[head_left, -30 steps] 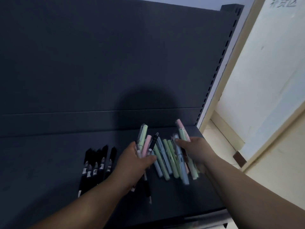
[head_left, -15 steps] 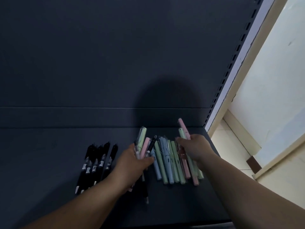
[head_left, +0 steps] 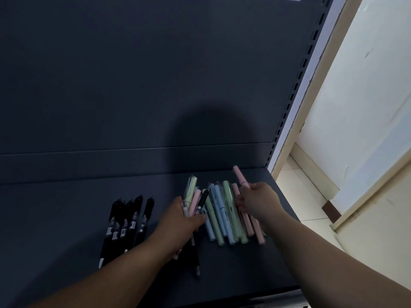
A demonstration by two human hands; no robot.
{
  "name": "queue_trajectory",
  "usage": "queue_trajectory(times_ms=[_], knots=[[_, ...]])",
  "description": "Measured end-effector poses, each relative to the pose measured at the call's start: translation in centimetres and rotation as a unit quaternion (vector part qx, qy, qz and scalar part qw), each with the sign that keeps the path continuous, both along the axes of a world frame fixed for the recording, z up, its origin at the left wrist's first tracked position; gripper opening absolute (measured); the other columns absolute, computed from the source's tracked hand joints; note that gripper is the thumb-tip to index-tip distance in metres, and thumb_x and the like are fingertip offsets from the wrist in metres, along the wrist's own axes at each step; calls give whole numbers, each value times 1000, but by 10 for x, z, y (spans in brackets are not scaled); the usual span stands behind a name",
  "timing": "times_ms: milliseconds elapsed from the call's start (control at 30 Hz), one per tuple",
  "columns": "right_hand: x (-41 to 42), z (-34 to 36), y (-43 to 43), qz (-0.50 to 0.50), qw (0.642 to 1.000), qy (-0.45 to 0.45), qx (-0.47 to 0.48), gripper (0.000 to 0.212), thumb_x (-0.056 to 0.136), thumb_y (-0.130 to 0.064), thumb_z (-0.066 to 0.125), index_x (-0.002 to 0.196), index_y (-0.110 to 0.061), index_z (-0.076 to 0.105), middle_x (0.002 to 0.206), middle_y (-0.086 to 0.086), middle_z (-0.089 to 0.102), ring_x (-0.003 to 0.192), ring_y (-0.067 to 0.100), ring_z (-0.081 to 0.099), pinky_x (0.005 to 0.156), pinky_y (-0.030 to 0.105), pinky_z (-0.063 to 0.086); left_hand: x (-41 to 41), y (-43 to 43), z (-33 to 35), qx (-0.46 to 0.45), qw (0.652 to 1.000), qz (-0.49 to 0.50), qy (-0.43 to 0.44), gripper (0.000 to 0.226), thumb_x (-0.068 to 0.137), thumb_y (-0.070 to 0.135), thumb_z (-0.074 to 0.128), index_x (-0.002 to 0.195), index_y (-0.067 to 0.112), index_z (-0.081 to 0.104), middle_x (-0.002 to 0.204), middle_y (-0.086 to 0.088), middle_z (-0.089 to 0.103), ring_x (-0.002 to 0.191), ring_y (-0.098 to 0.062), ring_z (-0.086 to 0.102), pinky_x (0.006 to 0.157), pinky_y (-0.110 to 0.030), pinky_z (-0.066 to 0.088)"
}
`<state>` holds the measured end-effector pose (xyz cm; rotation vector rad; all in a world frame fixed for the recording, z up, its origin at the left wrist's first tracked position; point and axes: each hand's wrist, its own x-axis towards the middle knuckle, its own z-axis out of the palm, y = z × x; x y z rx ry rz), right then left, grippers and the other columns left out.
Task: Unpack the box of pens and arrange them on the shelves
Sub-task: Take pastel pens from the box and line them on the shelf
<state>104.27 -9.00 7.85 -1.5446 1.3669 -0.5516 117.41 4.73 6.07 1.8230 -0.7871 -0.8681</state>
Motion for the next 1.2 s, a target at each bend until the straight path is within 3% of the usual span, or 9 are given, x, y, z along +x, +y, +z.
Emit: queue_trajectory(times_ms=[167, 333, 467, 600, 700, 800, 933, 1067, 1200], knots=[[-13, -2, 14, 49, 985, 138, -89, 31, 96, -27, 44, 74, -8, 54, 65, 5, 59, 58, 17, 52, 51, 25, 36, 1, 0, -2, -14, 1000, 1, 8, 26, 83, 21, 71, 97, 29, 51, 93, -1, 63, 74, -12, 61, 62, -24, 45], [-20, -11, 23, 57, 979, 169, -101, 27, 93, -31, 53, 115, -16, 52, 93, -5, 55, 89, 16, 52, 73, 23, 36, 0, -1, -1, -14, 1000, 7, 10, 23, 84, 25, 70, 99, 25, 53, 85, -2, 65, 69, -11, 61, 60, -25, 46], [-23, -7, 28, 73, 973, 183, -120, 25, 90, -24, 58, 115, -18, 55, 81, -9, 58, 68, 1, 49, 49, 8, 31, 2, 3, 2, -15, 1000, 10, 8, 25, 83, 27, 71, 100, 26, 53, 87, -2, 65, 69, -11, 62, 61, -25, 47], [-23, -8, 33, 75, 959, 201, -184, 24, 90, -26, 59, 112, -19, 60, 103, -1, 62, 84, 11, 51, 67, 19, 34, 3, 9, 3, -22, 1000, 5, 14, 23, 84, 28, 70, 100, 27, 54, 84, -2, 65, 68, -10, 61, 61, -26, 47], [-14, 2, 46, 78, 967, 99, -223, 12, 91, -32, 60, 100, -25, 65, 94, -7, 63, 83, 11, 59, 63, 19, 38, 3, 14, 7, -40, 998, -8, 44, 21, 87, 29, 67, 103, 30, 55, 83, 0, 65, 65, -8, 60, 59, -23, 48], [4, 15, 61, 127, 989, -23, -74, 12, 91, -41, 61, 89, -31, 69, 85, -2, 70, 68, 8, 61, 60, 20, 48, 5, 21, 13, -66, 993, -29, 96, 22, 91, 26, 61, 113, 27, 57, 85, 1, 67, 65, -9, 60, 59, -24, 49], [24, 21, 70, 125, 976, -142, 106, 21, 88, -32, 68, 95, -14, 73, 73, -4, 66, 59, 8, 51, 55, 23, 44, 10, 36, 23, -76, 991, -51, 98, 21, 95, 27, 56, 116, 26, 59, 78, 8, 63, 62, -8, 60, 56, -21, 48], [38, 20, 75, 146, 950, -207, 182, 15, 92, -19, 65, 96, -6, 70, 73, -2, 64, 61, 8, 53, 57, 23, 45, 16, 52, 31, -76, 990, -33, 111, 24, 92, 36, 58, 114, 26, 62, 76, 5, 61, 59, -7, 59, 52, -20, 46], [51, 19, 82, 200, 940, -208, 181, 25, 91, -24, 65, 100, -2, 68, 77, 3, 67, 56, 7, 52, 53, 19, 45, 16, 60, 32, -54, 995, -41, 70, 20, 94, 34, 56, 110, 22, 60, 72, 4, 59, 54, -7, 55, 47, -20, 44]])
